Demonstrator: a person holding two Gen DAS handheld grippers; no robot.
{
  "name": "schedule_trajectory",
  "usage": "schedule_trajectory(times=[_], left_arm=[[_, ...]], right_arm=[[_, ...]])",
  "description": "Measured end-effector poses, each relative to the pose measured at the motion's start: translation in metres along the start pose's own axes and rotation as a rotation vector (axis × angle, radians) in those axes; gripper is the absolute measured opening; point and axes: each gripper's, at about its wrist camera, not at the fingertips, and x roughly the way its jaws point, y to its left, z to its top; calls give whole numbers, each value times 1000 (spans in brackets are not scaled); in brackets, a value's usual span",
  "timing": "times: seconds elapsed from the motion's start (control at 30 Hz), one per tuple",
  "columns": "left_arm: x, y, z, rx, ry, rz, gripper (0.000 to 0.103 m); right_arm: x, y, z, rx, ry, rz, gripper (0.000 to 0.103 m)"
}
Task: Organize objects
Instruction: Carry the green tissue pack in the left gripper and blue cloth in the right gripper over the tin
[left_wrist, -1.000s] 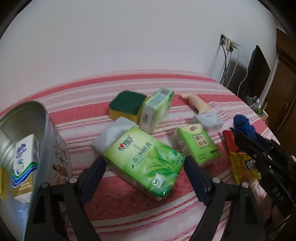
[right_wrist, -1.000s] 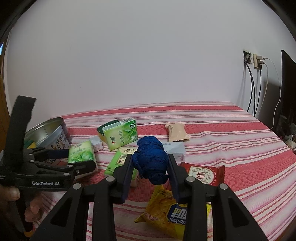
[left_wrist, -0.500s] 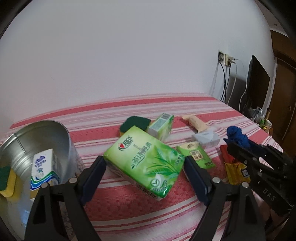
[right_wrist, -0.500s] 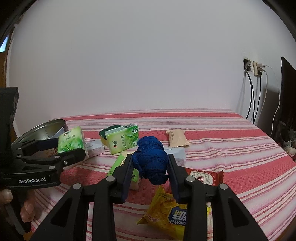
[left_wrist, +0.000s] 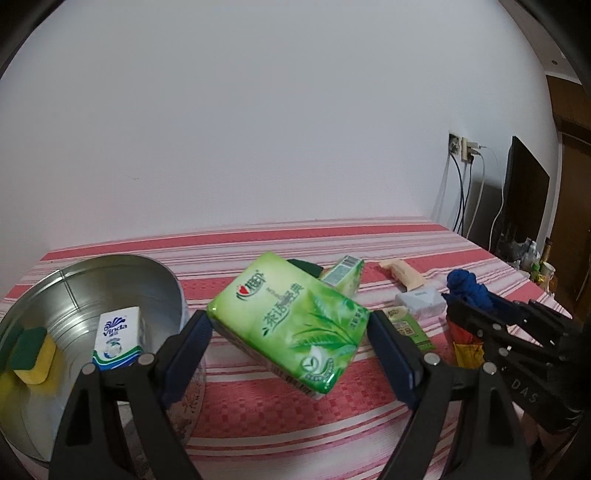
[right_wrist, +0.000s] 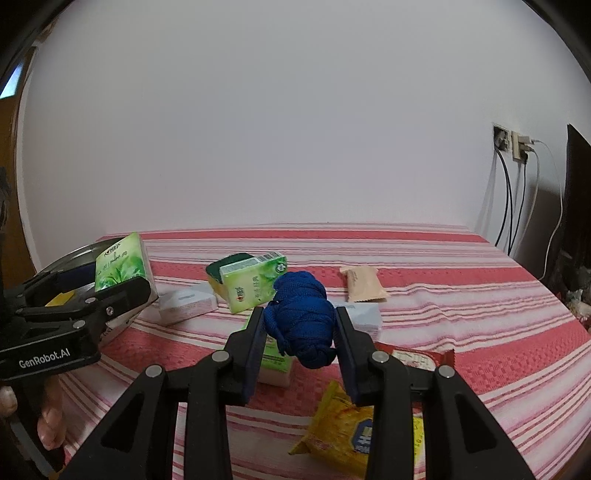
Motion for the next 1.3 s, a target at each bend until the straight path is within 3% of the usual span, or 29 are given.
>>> schedule_trajectory(times=[0.73, 1.3], left_arm=[[-30, 25, 6, -45, -57, 45, 86], [-66, 119, 8, -175, -82, 255, 86]], right_arm=[[2, 26, 23, -62, -22, 38, 39], [23, 110, 71, -170, -60, 226, 39]])
